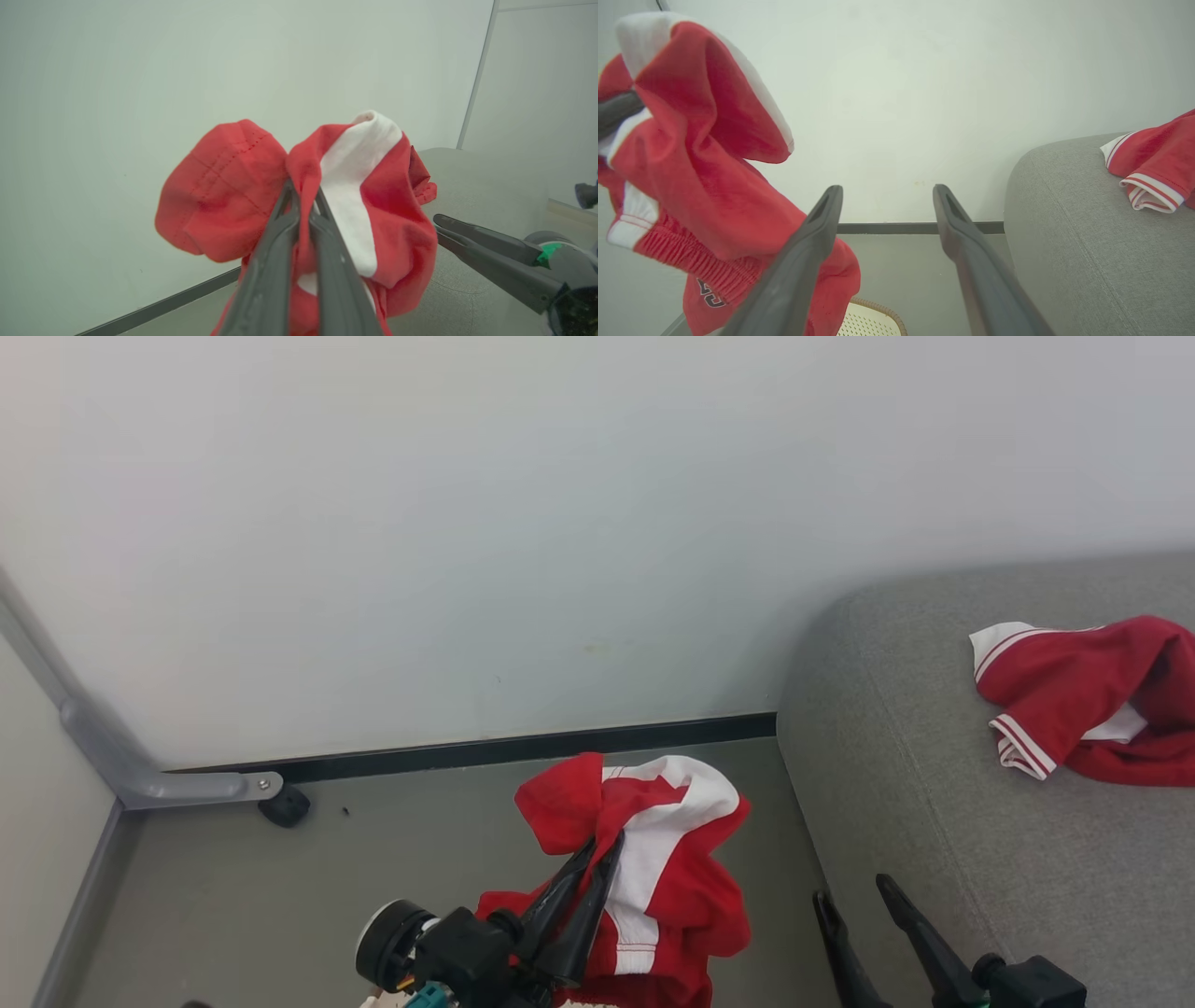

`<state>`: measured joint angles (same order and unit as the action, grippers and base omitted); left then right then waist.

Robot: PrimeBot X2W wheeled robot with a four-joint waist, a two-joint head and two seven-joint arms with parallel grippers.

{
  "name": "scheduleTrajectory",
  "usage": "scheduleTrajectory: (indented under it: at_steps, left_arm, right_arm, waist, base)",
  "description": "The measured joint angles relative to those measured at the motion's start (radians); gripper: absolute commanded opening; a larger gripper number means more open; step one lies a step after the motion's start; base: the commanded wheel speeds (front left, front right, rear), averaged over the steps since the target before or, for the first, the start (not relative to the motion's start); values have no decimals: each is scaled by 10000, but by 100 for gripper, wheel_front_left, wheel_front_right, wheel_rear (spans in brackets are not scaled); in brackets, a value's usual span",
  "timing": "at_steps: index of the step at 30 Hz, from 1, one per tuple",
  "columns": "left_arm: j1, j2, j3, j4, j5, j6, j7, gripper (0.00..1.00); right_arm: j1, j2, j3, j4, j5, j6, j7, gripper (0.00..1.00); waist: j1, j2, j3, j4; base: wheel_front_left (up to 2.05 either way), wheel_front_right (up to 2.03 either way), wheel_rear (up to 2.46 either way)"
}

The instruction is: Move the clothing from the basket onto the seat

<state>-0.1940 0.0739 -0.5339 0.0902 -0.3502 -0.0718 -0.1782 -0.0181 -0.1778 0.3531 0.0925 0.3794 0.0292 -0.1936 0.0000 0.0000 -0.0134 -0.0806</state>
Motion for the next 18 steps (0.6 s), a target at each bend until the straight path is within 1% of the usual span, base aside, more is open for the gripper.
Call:
scheduleTrajectory:
  at_steps: [5,11,16,18]
  left_arm:
    - [10,2,8,-111,-2,12,194,0]
    - [8,8,40,-192,-2,13,405,0]
    - [2,6,38,-295,-2,15,533,0]
    - [-31,6,-6,-291,-2,15,587,0]
  right_arm:
    - [56,19,345,-384,-31,73,167,100]
    - [-168,370,1175,-792,-102,366,393,100]
    - [-665,623,1860,-759,-104,596,658,100]
    - [-842,667,2079,-602,-105,631,821,100]
  waist:
    - [0,0,47,5]
    - [0,0,109,61]
    - [0,0,149,143]
    - [0,0,164,193]
  base:
    - [0,0,0]
    - [0,0,0]
    - [0,0,0]
    - [0,0,0]
